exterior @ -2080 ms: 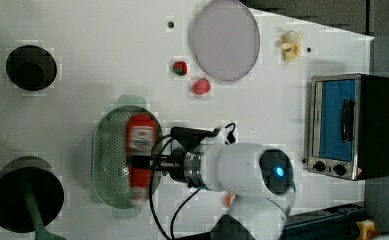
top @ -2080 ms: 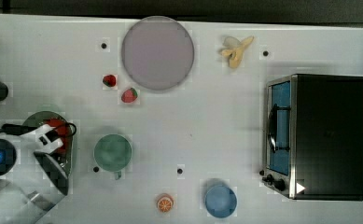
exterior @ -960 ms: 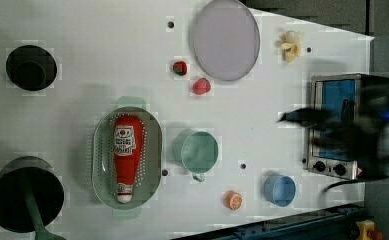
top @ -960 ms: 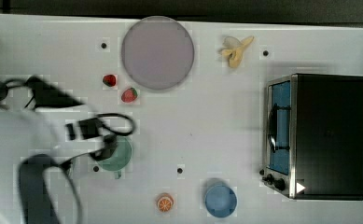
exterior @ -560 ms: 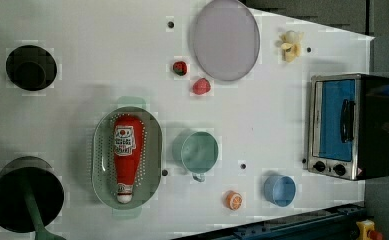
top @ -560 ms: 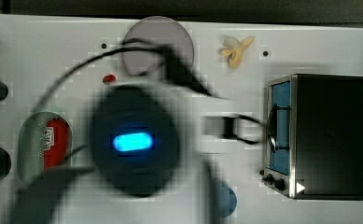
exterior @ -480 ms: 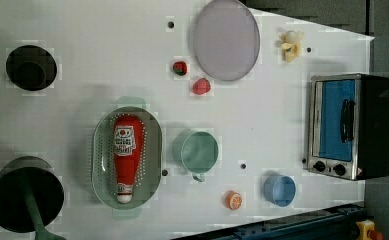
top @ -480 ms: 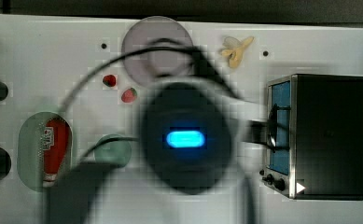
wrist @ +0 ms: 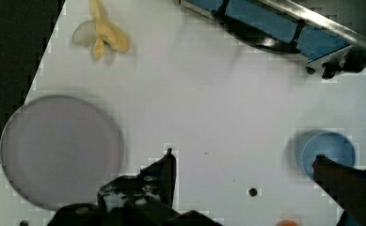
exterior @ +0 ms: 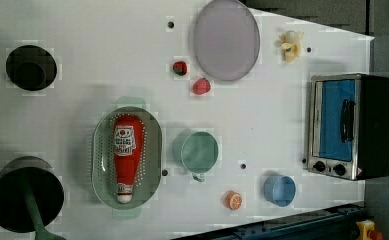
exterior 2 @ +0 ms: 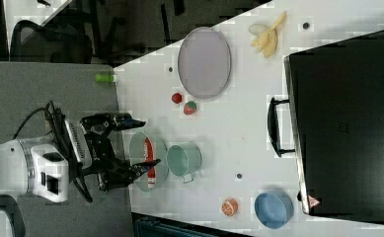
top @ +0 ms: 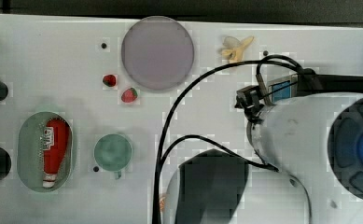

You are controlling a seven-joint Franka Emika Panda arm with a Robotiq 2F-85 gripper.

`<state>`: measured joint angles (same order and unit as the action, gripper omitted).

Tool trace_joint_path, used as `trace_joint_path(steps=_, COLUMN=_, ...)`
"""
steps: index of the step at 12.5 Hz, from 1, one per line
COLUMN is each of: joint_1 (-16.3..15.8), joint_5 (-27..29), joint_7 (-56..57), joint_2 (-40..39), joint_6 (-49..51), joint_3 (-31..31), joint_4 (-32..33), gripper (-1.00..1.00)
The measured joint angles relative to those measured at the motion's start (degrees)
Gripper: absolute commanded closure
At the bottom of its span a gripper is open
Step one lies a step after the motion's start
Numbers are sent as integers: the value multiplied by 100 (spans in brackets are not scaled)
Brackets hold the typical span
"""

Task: Pick Ketchup from the table and place it in strainer.

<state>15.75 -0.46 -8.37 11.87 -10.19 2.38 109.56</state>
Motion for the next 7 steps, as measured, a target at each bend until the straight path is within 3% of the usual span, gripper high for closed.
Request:
trace_joint_path(steps=4, joint_1=-126, joint_5=162, joint_7=42, joint_2=8, joint_6=313, joint_3=505, joint_4=-28, gripper=-100)
trace_joint_path(steps=7, joint_1=-429, joint_5=200, joint_7=56, joint_2=23, joint_6=355, joint_3=693, joint_4=11, gripper=-100)
